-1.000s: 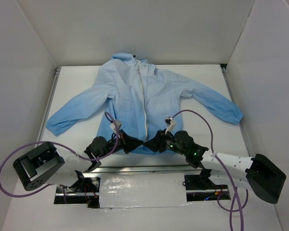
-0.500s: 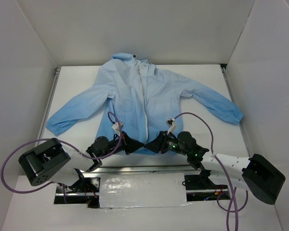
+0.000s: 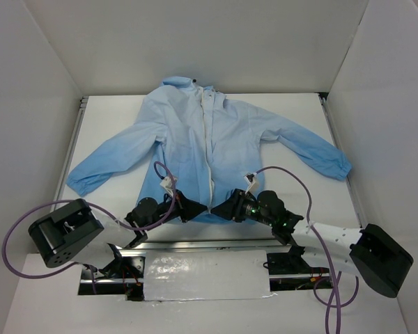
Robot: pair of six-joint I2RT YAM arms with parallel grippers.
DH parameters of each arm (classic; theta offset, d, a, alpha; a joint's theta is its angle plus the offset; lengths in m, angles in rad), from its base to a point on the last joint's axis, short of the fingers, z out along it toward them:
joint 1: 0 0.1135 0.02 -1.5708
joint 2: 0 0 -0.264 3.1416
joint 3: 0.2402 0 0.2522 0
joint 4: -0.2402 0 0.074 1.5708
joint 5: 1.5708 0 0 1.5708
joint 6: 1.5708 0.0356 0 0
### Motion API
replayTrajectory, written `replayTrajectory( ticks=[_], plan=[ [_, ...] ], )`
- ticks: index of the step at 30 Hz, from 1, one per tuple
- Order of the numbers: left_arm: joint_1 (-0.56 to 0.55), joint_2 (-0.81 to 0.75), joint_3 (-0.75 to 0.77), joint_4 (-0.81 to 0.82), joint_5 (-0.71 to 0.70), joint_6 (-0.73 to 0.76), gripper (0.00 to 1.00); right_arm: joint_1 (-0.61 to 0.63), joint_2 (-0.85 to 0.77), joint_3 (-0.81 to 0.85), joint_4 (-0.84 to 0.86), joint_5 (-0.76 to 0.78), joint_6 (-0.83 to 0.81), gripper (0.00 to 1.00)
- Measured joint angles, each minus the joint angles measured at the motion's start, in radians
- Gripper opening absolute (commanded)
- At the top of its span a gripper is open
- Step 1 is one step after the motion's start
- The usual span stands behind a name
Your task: Zip up the jacket
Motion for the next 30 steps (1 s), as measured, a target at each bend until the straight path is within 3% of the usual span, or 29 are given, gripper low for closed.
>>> replayTrajectory(
  ticks=[6, 12, 30],
  plan=[
    [0.0, 0.002, -0.047, 0.022, -0.042, -0.028, 0.0, 0.0, 0.061, -0.045, 0.117, -0.053, 0.084, 0.52],
    [0.0, 0.108, -0.056, 0.019, -0.019, -0.074, 0.0, 0.0, 0.161, -0.05, 0.241, -0.116, 0.126, 0.52],
    [0.0, 0.06, -0.064, 0.019, -0.022, -0.081, 0.0, 0.003, 0.283, -0.026, 0.252, -0.109, 0.165, 0.52]
  ],
)
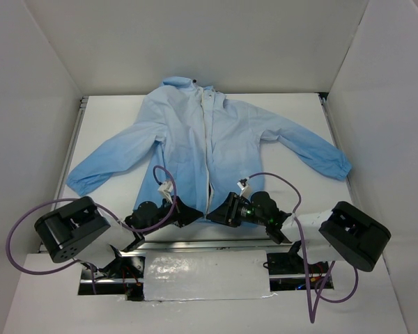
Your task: Zip up the jacket
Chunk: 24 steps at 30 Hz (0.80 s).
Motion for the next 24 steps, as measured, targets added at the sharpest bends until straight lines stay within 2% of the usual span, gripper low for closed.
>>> replayTrajectory(
  ticks=[14, 24],
  plan=[
    [0.0, -0.05, 0.003, 0.0, 0.008, -0.026, 0.0, 0.013, 0.031, 0.0, 0.077, 0.007, -0.006, 0.52],
    [0.001, -0.162, 0.003, -0.024, 0.012, -0.045, 0.0, 0.013, 0.03, 0.021, 0.127, -0.01, -0.028, 0.5]
  ],
)
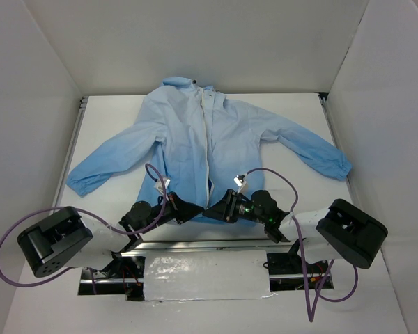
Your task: Zip up the jacket
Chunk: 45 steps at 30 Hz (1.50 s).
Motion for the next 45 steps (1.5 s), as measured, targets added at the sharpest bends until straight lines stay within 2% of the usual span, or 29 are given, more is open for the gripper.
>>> replayTrajectory(
  ticks=[4, 13, 19, 26, 31, 37, 39, 41, 43, 44, 45],
  plan=[
    [0.0, -0.016, 0.0, 0.005, 0.0, 0.0, 0.0, 0.0, 0.0, -0.002, 0.037, -0.01, 0.001, 0.43],
    [0.0, -0.002, -0.001, 0.036, 0.001, -0.002, 0.0, 0.0, 0.014, -0.015, 0.104, -0.023, 0.003, 0.39],
    [0.0, -0.013, -0.011, 0.039, -0.006, 0.003, 0.0, 0.002, -0.015, -0.016, 0.07, -0.012, -0.008, 0.31],
    [0.001, -0.083, -0.019, 0.021, -0.01, 0.019, 0.0, 0.004, -0.076, -0.016, 0.015, 0.023, -0.039, 0.28],
    [0.001, -0.127, -0.019, -0.003, -0.01, 0.035, 0.0, 0.004, -0.085, -0.012, -0.002, 0.035, -0.056, 0.17],
    [0.001, -0.14, -0.019, -0.019, -0.015, 0.054, 0.0, 0.006, -0.085, 0.0, -0.008, 0.033, -0.073, 0.1],
    [0.001, -0.14, -0.019, -0.021, -0.015, 0.054, 0.0, 0.006, -0.085, 0.0, -0.008, 0.033, -0.077, 0.0],
    [0.001, -0.14, -0.019, -0.015, -0.014, 0.054, 0.0, 0.006, -0.085, 0.0, -0.016, 0.038, -0.084, 0.0],
    [0.001, -0.14, -0.019, -0.013, -0.014, 0.053, 0.0, 0.006, -0.085, 0.0, -0.024, 0.041, -0.089, 0.13],
    [0.001, -0.14, -0.019, -0.013, -0.014, 0.053, 0.0, 0.006, -0.085, 0.001, -0.029, 0.04, -0.096, 0.24],
    [0.001, -0.14, -0.019, -0.013, -0.015, 0.054, 0.0, 0.006, -0.085, 0.003, -0.038, 0.04, -0.1, 0.28]
  ],
)
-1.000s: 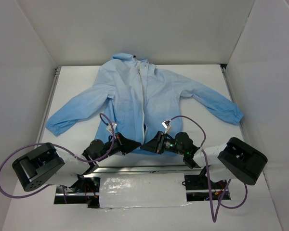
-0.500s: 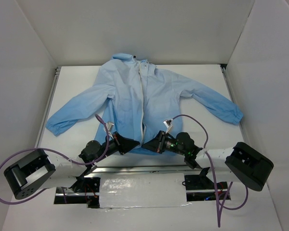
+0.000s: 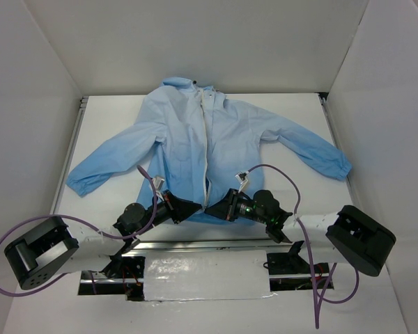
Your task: Zip up the jacket
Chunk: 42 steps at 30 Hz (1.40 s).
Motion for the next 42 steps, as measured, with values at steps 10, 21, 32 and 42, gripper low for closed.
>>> replayTrajectory(
  ticks=[10, 21, 32, 42],
  plan=[
    [0.0, 0.007, 0.0, 0.002, 0.0, -0.001, 0.0, 0.018, -0.016, 0.007, -0.008, -0.003, -0.035, 0.45],
    [0.0, 0.042, 0.0, 0.009, 0.008, -0.004, 0.0, 0.019, -0.016, 0.009, -0.009, -0.003, -0.053, 0.33],
    [0.0, 0.042, 0.0, 0.022, 0.006, -0.003, 0.0, 0.019, -0.036, 0.009, -0.027, 0.008, -0.06, 0.13],
    [0.0, 0.035, 0.0, 0.023, 0.006, -0.003, 0.0, 0.02, -0.113, 0.016, -0.12, 0.016, -0.082, 0.0]
  ],
)
